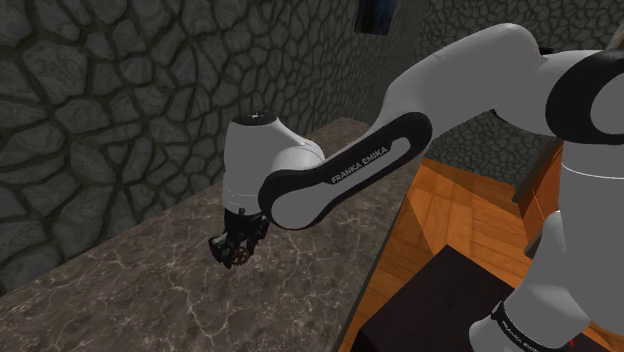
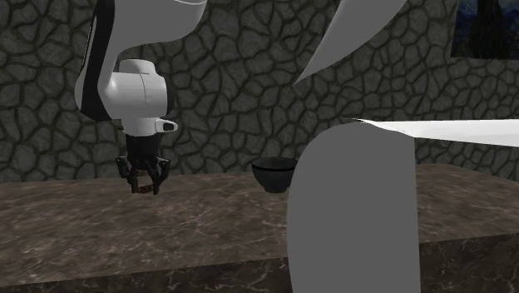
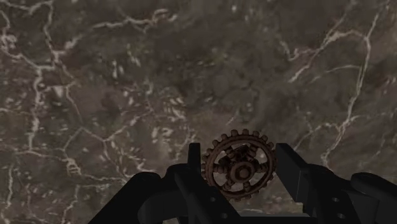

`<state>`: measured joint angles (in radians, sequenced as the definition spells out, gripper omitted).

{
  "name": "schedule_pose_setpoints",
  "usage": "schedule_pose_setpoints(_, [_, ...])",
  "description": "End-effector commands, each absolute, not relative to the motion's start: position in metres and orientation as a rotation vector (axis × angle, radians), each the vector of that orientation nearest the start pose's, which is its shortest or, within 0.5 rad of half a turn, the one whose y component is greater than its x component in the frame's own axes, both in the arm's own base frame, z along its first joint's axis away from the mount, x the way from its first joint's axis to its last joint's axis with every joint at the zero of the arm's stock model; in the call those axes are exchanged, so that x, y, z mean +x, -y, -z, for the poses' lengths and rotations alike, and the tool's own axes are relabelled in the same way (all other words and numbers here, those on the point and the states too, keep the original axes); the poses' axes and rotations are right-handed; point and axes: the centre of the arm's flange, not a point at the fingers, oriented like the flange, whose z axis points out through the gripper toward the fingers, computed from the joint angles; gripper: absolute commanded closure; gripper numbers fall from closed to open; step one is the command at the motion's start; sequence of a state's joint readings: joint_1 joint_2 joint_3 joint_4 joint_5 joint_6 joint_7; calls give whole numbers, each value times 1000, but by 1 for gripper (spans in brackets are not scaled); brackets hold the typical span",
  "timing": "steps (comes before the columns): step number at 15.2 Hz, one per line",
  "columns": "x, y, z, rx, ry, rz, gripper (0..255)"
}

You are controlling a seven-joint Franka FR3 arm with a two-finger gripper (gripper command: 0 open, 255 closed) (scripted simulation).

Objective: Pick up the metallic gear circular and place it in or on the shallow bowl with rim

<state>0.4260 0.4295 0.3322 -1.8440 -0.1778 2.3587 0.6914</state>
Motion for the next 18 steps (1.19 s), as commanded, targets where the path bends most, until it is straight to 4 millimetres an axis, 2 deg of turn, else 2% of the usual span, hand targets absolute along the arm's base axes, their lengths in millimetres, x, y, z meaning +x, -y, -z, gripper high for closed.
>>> schedule_pose_setpoints(1, [485, -434, -325, -3053, 230, 127, 255])
schedule_pose_setpoints(18, [485, -434, -415, -3053, 230, 127, 255])
